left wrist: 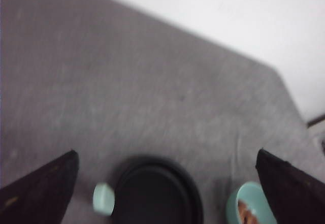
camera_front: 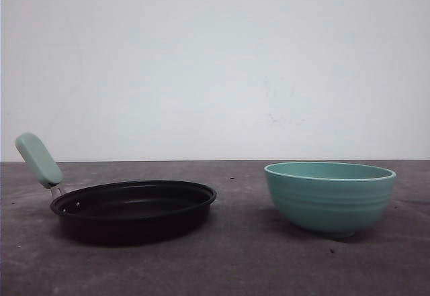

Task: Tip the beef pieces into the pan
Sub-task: 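Move left gripper to the pan handle and right gripper toward the bowl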

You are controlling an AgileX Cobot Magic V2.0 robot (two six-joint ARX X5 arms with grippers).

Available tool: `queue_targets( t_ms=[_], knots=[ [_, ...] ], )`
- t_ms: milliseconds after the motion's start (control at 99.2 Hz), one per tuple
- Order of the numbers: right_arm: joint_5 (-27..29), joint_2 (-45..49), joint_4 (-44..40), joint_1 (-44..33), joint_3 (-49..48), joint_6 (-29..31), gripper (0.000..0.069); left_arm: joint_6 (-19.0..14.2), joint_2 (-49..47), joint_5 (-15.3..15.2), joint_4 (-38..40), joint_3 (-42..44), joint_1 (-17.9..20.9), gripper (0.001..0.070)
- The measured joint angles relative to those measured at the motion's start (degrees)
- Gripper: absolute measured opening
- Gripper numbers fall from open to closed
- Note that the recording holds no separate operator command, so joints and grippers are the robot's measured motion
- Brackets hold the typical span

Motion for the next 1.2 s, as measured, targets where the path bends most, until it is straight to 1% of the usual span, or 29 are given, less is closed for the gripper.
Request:
queue_targets(
  t_ms=[141, 292, 353, 413, 484, 545, 625, 736, 777, 887, 998, 1160, 1200],
  knots=[
    [-0.7, 6.2, -7.6, 0.0, 0.0, -0.7, 0.0624, 0.0, 6.2, 0.0, -0.9, -0.3, -1.7, 0.0692],
    [-0.8, 12.5, -10.2, 0.0, 0.0, -2.8, 0.0621, 0.1, 11.7, -0.4, -0.7, -0.3, -4.5, 0.0692],
    [-0.8, 14.6, -10.2, 0.0, 0.0, -3.3, 0.0621, 0.1, 13.8, -1.6, -0.7, -0.3, -6.1, 0.0692],
    [-0.8, 16.2, -10.2, 0.0, 0.0, -3.6, 0.0621, 0.2, 15.5, -3.7, -0.3, -0.6, -7.9, 0.0692],
    [-0.8, 17.3, -10.2, 0.0, 0.0, -3.8, 0.0621, 0.3, 16.7, -6.6, 1.6, -2.1, -10.0, 0.0692],
    [-0.8, 17.9, -10.2, 0.0, 0.0, -4.1, 0.0621, 0.0, 17.1, -8.2, 4.2, -4.4, -11.4, 0.0692],
    [-0.8, 18.3, -10.2, 0.0, 0.0, -4.6, 0.0621, -2.0, 17.1, -8.6, 8.9, -8.5, -12.5, 0.0692],
    [-0.8, 18.3, -10.2, 0.0, 0.0, -4.9, 0.0621, -6.9, 17.1, -8.8, 16.0, -15.1, -13.2, 0.0692],
    [-0.8, 18.3, -10.2, 0.0, 0.0, -5.0, 0.0621, -8.6, 17.2, -9.5, 18.1, -17.3, -13.4, 0.0692],
    [-0.8, 18.3, -10.2, 0.0, 0.0, -5.0, 0.0621, -12.5, 17.4, -10.1, 22.1, -22.3, -13.7, 0.0692],
    [-0.5, 18.4, -10.2, 0.0, 0.0, -5.0, 0.0621, -14.1, 18.9, -10.1, 23.6, -24.6, -13.7, 0.0692],
    [1.7, 18.7, -10.2, 0.0, 0.0, -5.4, 0.0621, -14.9, 22.0, -10.1, 26.8, -24.7, -13.7, 0.0692],
    [1.8, 18.7, -10.2, 0.0, 0.0, -5.6, 0.0621, -15.1, 22.8, -10.1, 27.9, -24.7, -13.7, 0.0682]
  ],
)
